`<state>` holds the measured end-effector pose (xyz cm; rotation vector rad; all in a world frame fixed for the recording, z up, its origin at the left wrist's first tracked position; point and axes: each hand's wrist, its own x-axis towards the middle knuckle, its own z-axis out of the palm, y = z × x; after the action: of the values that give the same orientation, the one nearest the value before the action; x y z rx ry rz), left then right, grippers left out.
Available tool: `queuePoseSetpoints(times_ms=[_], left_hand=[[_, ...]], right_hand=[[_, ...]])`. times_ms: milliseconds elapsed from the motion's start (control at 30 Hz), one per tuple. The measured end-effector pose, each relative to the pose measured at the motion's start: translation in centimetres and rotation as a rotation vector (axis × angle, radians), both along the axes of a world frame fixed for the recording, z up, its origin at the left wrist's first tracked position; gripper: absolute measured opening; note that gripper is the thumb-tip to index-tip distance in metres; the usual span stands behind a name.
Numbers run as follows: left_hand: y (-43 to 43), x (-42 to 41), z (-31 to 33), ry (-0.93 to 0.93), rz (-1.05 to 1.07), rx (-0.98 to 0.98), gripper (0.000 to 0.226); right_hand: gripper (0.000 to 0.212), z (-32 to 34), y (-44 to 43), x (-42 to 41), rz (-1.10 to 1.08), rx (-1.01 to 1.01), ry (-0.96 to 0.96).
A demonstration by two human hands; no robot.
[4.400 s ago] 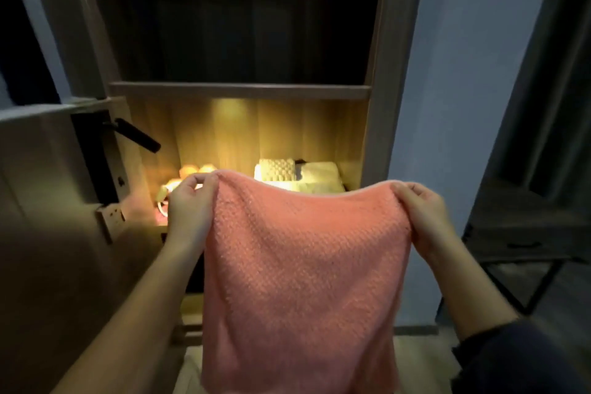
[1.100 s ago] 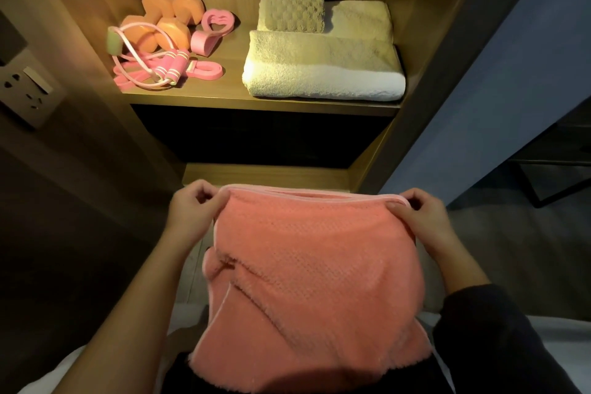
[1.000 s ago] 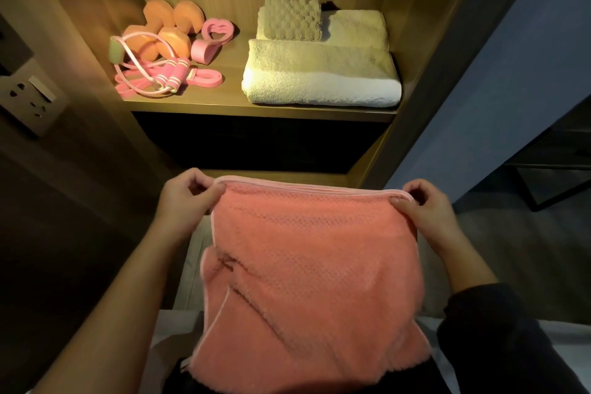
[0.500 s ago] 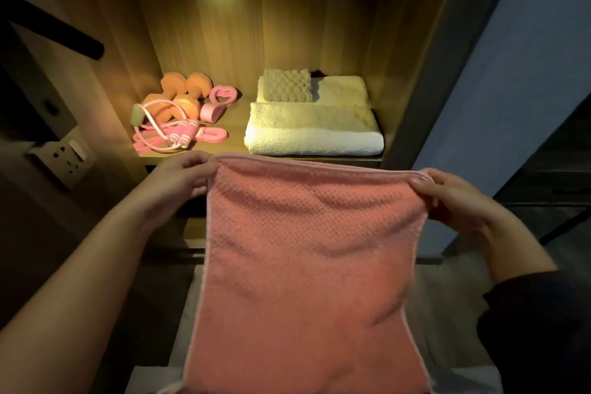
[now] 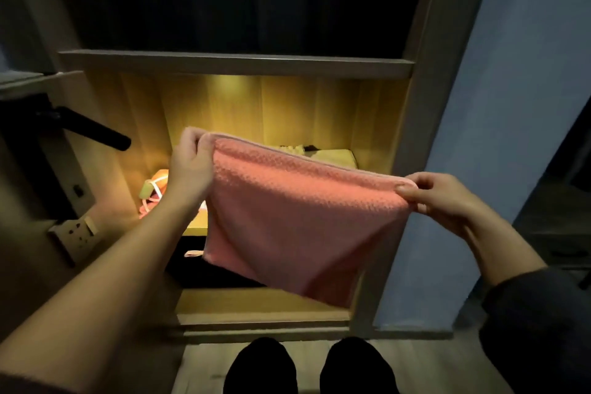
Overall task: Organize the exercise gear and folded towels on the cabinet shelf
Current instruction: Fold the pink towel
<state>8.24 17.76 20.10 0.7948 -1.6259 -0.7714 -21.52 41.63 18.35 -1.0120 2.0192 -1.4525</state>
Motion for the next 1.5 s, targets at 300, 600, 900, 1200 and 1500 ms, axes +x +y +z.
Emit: queuePoseSetpoints(times_ms=[300,600,900,1200,1500], left_hand=[[-0.6,0.2,-0.3,0.046,-0.107,0.075,0.022],[0.6,-3.1,-0.3,0.029,0.066,0.137,0.035],[-0.9,-1.6,-1.5,0.011,0.182,0.119,0.029],[-0.6,2.1,-3.2,-0.011,0.003,0.075,0.023],[5.4,10.4,-9.2,-0.283,-0.412,0.350,0.013]], right_hand=[[0.015,0.1,0.1,-1.3,0.219,0.034,-0.172],[0.034,-0.3,-5.1,3.5,-0.354,-0.352,0.209],[0.030,-0.8,-5.3,2.8,-0.409,-0.323,0.367],[0.026,-1.5,-2.7,1.5,-0.247,-0.294,0.277],[0.031,-7.8,7.6,2.8,0.285,0.054,-0.087]])
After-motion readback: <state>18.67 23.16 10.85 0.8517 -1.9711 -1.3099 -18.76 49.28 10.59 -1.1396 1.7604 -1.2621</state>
